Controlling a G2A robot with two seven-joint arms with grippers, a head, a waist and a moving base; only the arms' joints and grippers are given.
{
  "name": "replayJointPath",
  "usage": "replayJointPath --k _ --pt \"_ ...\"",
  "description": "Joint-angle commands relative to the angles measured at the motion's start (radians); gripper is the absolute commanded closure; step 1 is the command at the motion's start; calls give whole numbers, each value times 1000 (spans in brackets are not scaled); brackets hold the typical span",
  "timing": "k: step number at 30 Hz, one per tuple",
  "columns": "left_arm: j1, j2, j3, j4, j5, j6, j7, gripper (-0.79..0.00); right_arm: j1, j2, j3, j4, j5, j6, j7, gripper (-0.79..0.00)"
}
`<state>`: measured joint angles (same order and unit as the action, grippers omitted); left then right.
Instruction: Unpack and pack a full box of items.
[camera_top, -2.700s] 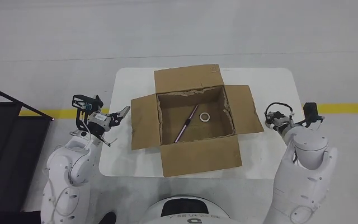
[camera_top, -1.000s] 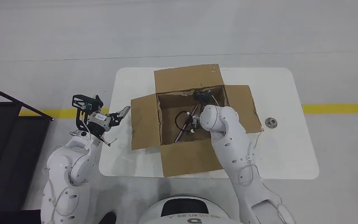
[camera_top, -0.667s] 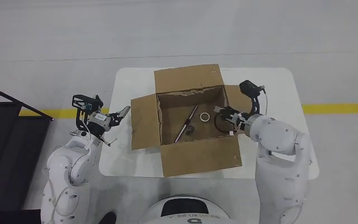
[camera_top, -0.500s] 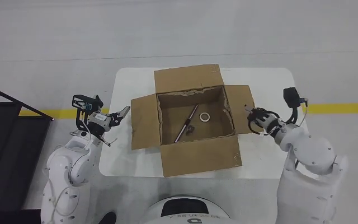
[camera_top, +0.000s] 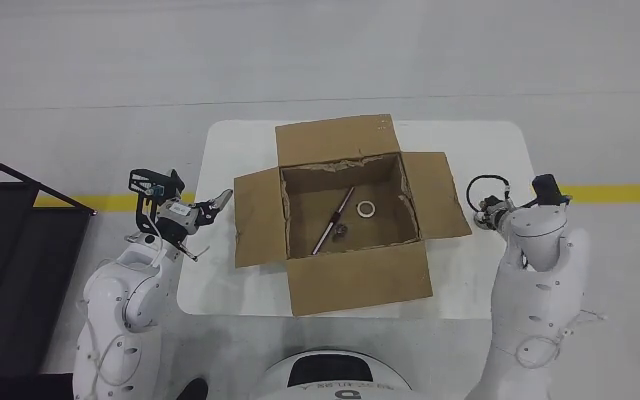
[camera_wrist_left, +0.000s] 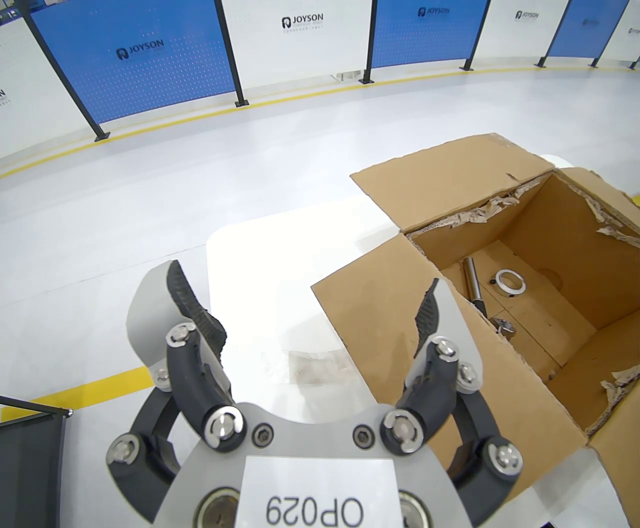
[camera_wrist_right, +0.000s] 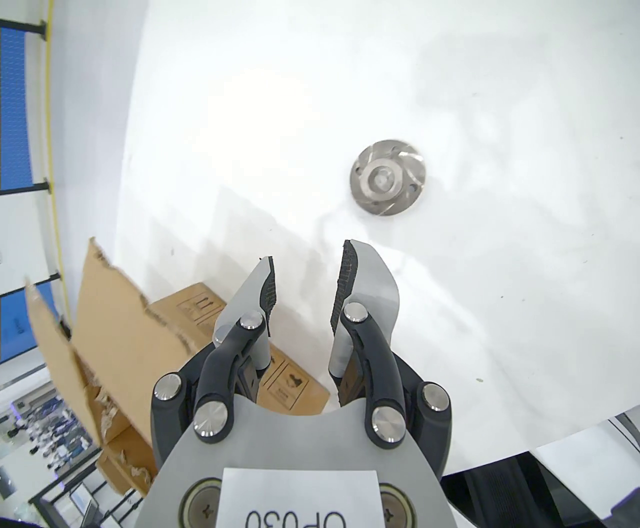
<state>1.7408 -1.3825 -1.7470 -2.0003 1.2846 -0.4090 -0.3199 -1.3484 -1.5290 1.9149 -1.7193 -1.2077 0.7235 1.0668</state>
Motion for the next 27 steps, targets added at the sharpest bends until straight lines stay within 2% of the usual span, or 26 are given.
replayJointPath --k 1,6,14,27 --pt "0 0 0 0 0 0 0 -785 47 2 -27 81 -87 59 -29 -283" --pt "0 0 0 0 0 0 0 -785 91 4 -54 162 -136 66 -36 -336" --pt "0 0 0 0 0 0 0 -785 157 6 -46 276 -200 61 -32 -369" --pt "0 0 0 0 0 0 0 -785 241 -8 -43 430 -328 51 -21 -366"
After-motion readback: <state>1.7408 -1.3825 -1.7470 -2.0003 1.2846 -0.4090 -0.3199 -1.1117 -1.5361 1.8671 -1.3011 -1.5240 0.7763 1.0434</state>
